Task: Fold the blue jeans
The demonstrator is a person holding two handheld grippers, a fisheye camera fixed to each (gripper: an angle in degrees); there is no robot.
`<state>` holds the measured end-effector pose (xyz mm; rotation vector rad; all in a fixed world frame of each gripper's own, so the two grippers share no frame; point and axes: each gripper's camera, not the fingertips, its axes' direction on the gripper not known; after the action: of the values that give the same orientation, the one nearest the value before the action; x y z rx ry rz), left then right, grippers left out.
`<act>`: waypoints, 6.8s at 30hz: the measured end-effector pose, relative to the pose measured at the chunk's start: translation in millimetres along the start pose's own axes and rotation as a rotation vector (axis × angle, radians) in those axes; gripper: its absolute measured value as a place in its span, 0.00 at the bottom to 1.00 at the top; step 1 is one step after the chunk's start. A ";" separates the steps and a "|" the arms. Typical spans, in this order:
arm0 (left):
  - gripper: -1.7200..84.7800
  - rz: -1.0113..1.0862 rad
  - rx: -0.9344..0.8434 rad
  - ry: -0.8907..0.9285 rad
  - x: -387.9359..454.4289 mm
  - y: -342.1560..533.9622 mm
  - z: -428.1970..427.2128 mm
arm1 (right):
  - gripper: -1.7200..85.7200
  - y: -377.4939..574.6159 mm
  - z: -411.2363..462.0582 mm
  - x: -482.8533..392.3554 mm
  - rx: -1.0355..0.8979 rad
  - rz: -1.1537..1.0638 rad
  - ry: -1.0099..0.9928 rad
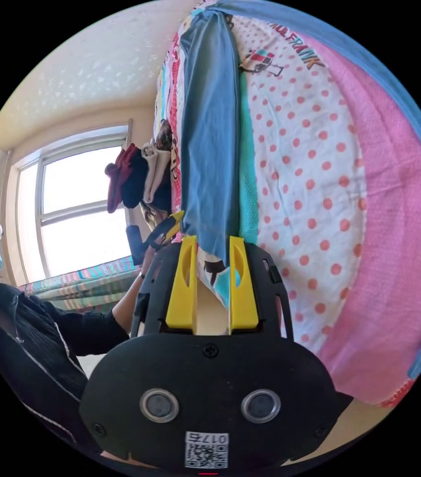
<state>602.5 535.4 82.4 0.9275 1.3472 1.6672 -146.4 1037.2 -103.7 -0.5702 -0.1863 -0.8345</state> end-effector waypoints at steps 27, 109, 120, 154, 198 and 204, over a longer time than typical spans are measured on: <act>0.09 0.085 -0.133 -0.021 -4.7 123.5 69.1 | 0.11 49.4 59.5 -58.5 -0.050 0.114 0.235; 0.17 0.588 -0.016 0.125 357.2 -98.1 -45.0 | 0.13 -18.3 -206.1 77.6 -0.070 -0.187 0.581; 0.16 0.707 -0.164 0.191 445.8 -156.4 -59.7 | 0.08 -5.1 -192.9 123.5 -0.017 -0.165 0.643; 0.16 0.751 0.128 -0.274 585.2 -152.2 -166.0 | 0.06 -22.1 -250.3 166.0 -0.033 0.095 -0.189; 0.03 -0.007 0.231 0.564 244.8 -54.1 -126.7 | 0.03 -434.0 -69.4 -140.2 0.399 -0.438 0.604; 0.03 -0.238 0.292 0.665 125.4 1.6 -103.1 | 0.04 -428.2 48.7 -229.4 0.366 -0.573 0.758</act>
<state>456.5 606.1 74.5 0.3326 2.0945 1.6816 -614.5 984.0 24.3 0.1840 0.2061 -1.4764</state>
